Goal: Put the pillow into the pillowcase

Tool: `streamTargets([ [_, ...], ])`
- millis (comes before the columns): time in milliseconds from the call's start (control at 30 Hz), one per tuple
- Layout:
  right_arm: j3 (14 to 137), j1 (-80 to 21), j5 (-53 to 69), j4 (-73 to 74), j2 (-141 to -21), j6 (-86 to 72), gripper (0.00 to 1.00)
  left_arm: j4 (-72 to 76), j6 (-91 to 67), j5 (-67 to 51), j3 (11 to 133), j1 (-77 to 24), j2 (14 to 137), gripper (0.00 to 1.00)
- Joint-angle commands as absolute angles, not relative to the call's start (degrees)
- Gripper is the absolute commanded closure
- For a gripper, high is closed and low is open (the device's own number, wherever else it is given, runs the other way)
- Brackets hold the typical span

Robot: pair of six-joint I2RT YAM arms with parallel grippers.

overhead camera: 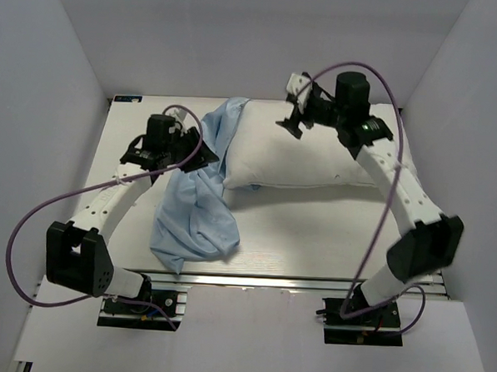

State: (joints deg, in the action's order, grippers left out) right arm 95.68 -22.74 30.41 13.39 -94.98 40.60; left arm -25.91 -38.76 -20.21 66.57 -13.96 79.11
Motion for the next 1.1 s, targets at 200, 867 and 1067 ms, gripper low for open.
streamTargets([
  [200,69.3,-32.8,34.7,17.8,-79.1,63.8,0.11,-19.1,-41.7,-12.8,57.6,-18.6,80.9,0.46],
  [867,63.1,-38.8,10.8,-12.2,-94.6,61.4,0.48,-16.6,-38.2,-9.8,65.2,-18.6,95.1,0.47],
  [1067,73.9,-35.4,12.8,-4.9,-97.6,47.1,0.93,-18.2,-36.8,-8.9,64.3,-18.5,93.8,0.47],
])
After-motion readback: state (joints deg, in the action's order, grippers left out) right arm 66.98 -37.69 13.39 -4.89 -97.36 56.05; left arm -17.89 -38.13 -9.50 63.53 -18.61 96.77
